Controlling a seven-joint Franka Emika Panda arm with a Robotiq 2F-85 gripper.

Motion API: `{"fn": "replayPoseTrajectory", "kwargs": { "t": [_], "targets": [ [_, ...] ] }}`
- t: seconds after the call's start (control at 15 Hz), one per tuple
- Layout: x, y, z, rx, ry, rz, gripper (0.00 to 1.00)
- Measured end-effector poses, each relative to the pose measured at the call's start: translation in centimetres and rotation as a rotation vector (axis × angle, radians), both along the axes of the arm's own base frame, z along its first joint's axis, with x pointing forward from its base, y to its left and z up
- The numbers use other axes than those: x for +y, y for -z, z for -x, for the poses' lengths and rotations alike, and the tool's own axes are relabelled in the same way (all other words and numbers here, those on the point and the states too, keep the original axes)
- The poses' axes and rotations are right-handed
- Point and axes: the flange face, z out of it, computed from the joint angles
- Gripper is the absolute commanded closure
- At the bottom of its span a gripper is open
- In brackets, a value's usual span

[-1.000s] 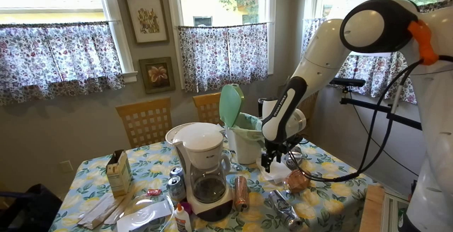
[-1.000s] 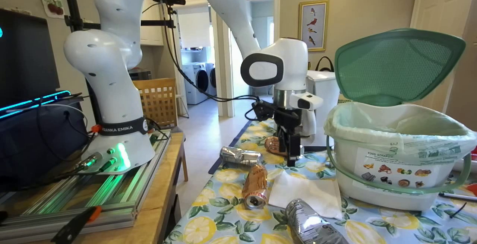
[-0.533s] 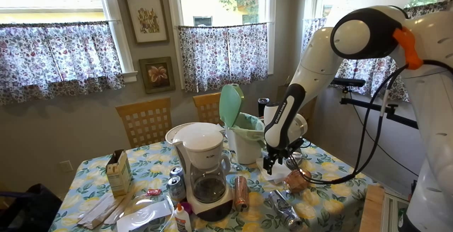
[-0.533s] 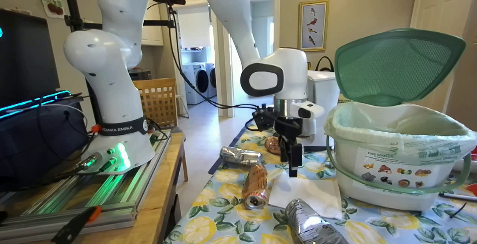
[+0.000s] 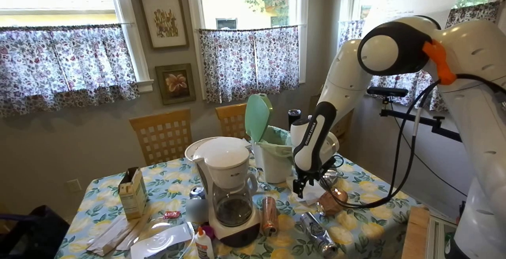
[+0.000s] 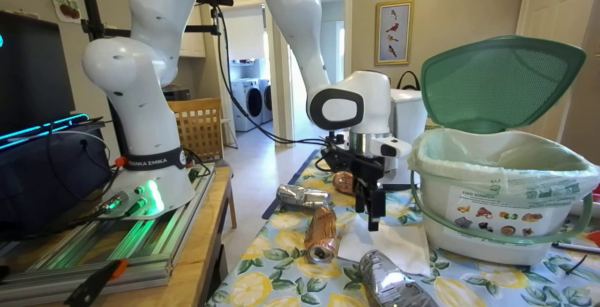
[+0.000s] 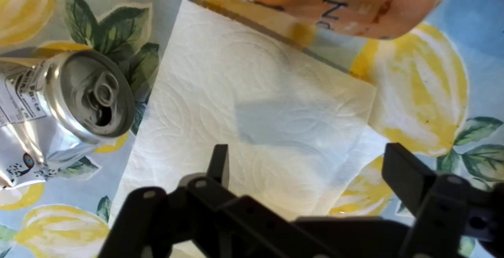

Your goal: Pick the paper towel and one can and put them in the bin, then close the bin

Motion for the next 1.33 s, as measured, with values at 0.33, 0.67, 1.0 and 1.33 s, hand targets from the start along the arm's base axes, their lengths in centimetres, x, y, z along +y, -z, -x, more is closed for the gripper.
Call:
{"fn": "replayPoseTrajectory", "kwargs": {
  "t": [0.33,0.67,1.0,1.33],
  "targets": [
    [0.8,1.2,-0.8,0.010,-0.024,0.011,0.41],
    [0.8,1.7,-1.2,0.013,-0.016,0.024,0.76],
    [0.4,1.6,-1.4,0.009,-0.001,0.031,1.00],
    [0.4,1.3,-1.8,0.001,0.008,0.033,1.00]
  ]
}}
